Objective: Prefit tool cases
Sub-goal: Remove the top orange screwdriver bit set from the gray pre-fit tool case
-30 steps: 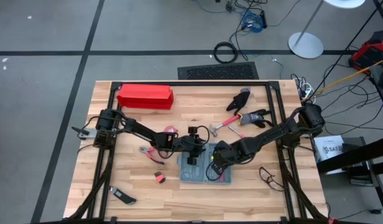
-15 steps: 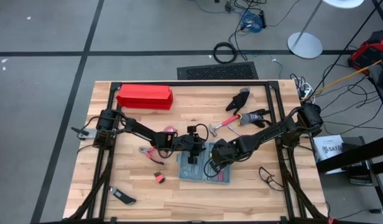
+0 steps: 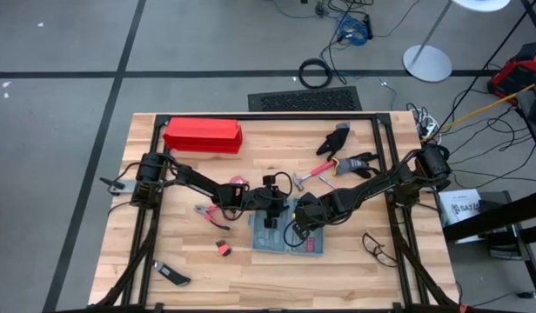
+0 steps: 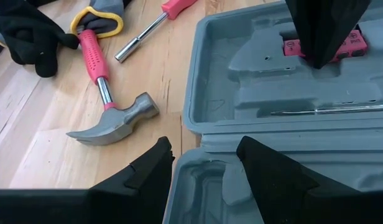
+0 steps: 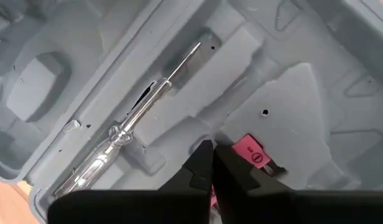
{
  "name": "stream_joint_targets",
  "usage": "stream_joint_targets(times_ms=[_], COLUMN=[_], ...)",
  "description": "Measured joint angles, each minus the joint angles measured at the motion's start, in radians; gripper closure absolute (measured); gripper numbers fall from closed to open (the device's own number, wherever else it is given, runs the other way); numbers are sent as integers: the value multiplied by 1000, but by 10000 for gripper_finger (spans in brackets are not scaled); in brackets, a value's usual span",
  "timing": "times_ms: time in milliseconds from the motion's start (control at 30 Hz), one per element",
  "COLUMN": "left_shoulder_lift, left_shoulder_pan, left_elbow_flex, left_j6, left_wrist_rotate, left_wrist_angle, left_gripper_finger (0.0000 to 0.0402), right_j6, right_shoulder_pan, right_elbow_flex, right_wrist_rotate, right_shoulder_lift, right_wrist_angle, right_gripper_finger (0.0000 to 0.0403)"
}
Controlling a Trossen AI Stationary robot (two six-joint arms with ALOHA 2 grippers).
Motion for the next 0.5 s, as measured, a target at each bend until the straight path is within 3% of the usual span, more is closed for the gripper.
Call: stream_joint_targets(times_ms=[267,500], left_shoulder_lift=[0,0], left_shoulder_pan=[-2,-3], left_elbow_flex=[2,2], left_j6=[-22,-22], left_wrist_rotate=[20,23], left_wrist_angle=[2,0], left_gripper_finger=[199,199], right_j6=[-66,-84], right_shoulder_pan=[-2,-1], right_elbow_flex=[162,217], right_wrist_rotate=[91,88], right_shoulder_lift=[12,9], right_wrist_angle=[-266,-329], right_gripper_finger=[398,401])
